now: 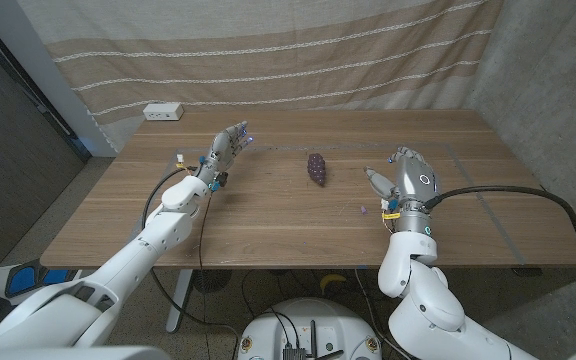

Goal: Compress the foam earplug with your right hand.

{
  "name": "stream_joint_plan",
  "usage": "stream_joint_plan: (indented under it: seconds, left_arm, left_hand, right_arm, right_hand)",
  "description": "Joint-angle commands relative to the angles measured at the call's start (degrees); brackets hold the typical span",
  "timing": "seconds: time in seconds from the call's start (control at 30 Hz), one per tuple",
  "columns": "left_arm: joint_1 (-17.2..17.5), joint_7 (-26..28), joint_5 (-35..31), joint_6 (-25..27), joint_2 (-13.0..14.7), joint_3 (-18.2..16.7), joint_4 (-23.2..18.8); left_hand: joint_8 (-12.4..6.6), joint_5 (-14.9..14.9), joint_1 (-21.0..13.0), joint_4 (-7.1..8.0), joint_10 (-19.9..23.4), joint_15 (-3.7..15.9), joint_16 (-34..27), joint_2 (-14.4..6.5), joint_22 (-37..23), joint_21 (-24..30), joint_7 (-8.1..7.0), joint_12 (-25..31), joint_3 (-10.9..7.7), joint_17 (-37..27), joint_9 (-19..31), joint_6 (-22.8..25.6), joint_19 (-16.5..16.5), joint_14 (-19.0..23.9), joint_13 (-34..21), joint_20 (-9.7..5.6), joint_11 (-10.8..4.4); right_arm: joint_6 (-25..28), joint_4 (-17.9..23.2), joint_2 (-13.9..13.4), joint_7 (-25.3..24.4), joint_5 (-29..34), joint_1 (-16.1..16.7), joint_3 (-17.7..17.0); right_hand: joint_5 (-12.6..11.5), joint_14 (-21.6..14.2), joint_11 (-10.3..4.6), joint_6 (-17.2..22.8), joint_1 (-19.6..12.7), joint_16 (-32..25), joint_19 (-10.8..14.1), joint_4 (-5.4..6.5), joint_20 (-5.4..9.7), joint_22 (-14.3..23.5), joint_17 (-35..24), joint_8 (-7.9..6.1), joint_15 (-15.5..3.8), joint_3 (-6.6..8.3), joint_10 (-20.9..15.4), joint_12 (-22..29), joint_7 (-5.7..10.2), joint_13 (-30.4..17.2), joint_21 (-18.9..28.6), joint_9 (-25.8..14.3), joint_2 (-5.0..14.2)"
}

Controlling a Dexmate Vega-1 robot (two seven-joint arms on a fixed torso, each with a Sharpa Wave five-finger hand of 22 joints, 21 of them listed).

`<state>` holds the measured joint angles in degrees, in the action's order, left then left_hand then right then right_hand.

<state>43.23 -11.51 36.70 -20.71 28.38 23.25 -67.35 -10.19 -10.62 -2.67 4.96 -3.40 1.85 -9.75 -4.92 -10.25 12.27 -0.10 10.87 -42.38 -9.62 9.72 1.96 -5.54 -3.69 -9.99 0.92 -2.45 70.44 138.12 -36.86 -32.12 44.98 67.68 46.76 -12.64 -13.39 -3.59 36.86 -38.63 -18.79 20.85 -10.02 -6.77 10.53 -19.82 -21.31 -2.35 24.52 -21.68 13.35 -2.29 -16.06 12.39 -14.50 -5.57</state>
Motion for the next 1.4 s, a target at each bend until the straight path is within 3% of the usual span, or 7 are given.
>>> stream_joint_plan:
  seconds: [0.03, 0.13, 0.37, 0.6, 1.0, 1.13, 1.4]
  left_arm:
    - [0.96, 0.08, 0.26, -0.02, 0.63, -0.30, -1.40]
    - [1.27, 0.05, 0.39, -0.09, 0.83, -0.45, -1.57]
    - [1.41, -0.56, 0.80, -0.40, 0.89, -0.64, -1.22]
    - [1.56, -0.66, 0.86, -0.53, 1.27, -0.89, -1.44]
    - [1.18, -1.57, 1.07, -0.19, 1.53, -0.82, -1.05]
    - [1.07, -1.86, 1.06, -0.13, 1.65, -0.78, -0.95]
    - [1.02, -2.09, 1.25, 0.12, 1.78, -0.85, -0.97]
  left_hand:
    - [-0.26, -0.34, 0.61, 0.08, 0.16, 0.46, -0.40, -3.66, -0.29, -0.04, -0.09, 0.14, -0.11, -0.20, 0.27, 0.36, -0.42, -0.21, -0.21, 0.40, 0.20]
    - [-0.26, -0.33, 0.67, 0.15, 0.12, 0.46, -0.42, -3.66, -0.29, -0.03, -0.11, 0.13, -0.09, -0.22, 0.28, 0.37, -0.44, -0.20, -0.20, 0.38, 0.18]
    - [-0.29, -0.28, 0.97, 0.44, 0.31, 0.52, -0.50, -3.47, -0.30, -0.04, -0.19, 0.20, 0.14, -0.33, 0.28, 0.47, -0.47, -0.17, -0.21, 0.35, 0.16]
    - [-0.29, -0.27, 1.15, 0.60, 0.32, 0.56, -0.52, -3.32, -0.30, -0.05, -0.15, 0.20, 0.27, -0.34, 0.28, 0.52, -0.47, -0.15, -0.20, 0.39, 0.12]
    - [-0.29, -0.25, 1.24, 0.54, 0.24, 0.61, -0.47, -2.88, -0.29, -0.09, -0.20, 0.15, 0.48, -0.27, 0.27, 0.61, -0.44, -0.15, -0.20, 0.41, 0.06]
    - [-0.29, -0.20, 1.27, 0.36, 0.25, 0.46, -0.42, -2.43, -0.29, -0.14, -0.53, 0.15, 0.69, -0.21, 0.26, 0.66, -0.36, -0.22, -0.20, 0.52, -0.12]
    - [-0.26, -0.16, 1.21, 0.00, 0.21, 0.53, -0.37, -1.90, -0.28, -0.17, -0.63, 0.13, 0.93, -0.13, 0.23, 0.68, -0.34, -0.21, -0.19, 0.64, -0.07]
  right_arm:
    - [4.79, -2.21, 1.50, -0.63, 1.49, -2.06, 3.64]
    - [4.80, -3.39, 3.04, -2.08, 0.75, -1.82, 3.32]
    - [5.16, -6.15, 3.65, -3.36, 0.55, -3.67, 5.20]
    - [7.37, -7.74, 4.75, -4.51, 0.72, -5.00, 7.06]
    - [9.55, -10.19, 5.72, -3.43, -0.77, -6.90, 8.99]
    - [9.55, -10.34, 5.55, -0.69, -0.48, -7.19, 9.00]
    - [9.55, -13.57, 7.05, -1.99, 0.41, -7.59, 9.51]
  right_hand:
    - [0.05, -0.30, -0.55, 1.28, -2.05, -0.34, 0.87, -0.12, 0.62, 0.27, -0.47, -1.28, -3.03, 0.41, -0.62, 0.45, 0.77, -0.56, 0.31, -0.79, 0.03]
    - [0.07, -0.55, -0.60, 1.61, -2.84, -0.53, 1.15, -0.15, 0.63, 0.25, -0.60, -1.81, -3.09, 0.49, -1.04, 0.66, 1.09, -0.81, 0.40, -1.12, 0.11]
    - [-0.16, -0.51, -0.55, 1.58, -2.64, -0.68, 1.85, 0.25, 1.15, 0.27, -0.92, -2.73, -3.04, -0.54, -0.98, 0.69, 1.28, -1.35, 0.62, -1.87, -1.32]
    - [-0.39, -0.45, -0.74, 4.15, -4.31, -1.03, 1.93, 0.37, 1.20, 0.30, -1.48, -5.02, -2.96, -0.29, -1.56, 0.99, 1.96, -2.07, 0.59, -2.96, -0.27]
    - [0.02, -0.20, -0.55, 3.21, -4.31, -1.25, 1.82, 0.86, 0.85, 0.36, -1.99, -5.71, -2.75, -0.67, -1.34, 0.94, 1.39, -2.63, 0.54, -3.85, 0.03]
    - [0.18, 0.00, -0.61, 2.48, -4.32, -1.30, 1.81, 0.97, 0.82, 0.38, -2.20, -5.87, -2.74, -0.84, -0.73, 0.71, 1.40, -2.87, 0.53, -4.20, 0.13]
    - [0.18, -0.41, -1.28, 2.81, -5.41, -1.69, 2.07, 0.70, 1.31, 0.38, -2.56, -6.94, -3.55, -0.82, -1.26, 0.93, 2.69, -3.33, 0.62, -4.94, 0.51]
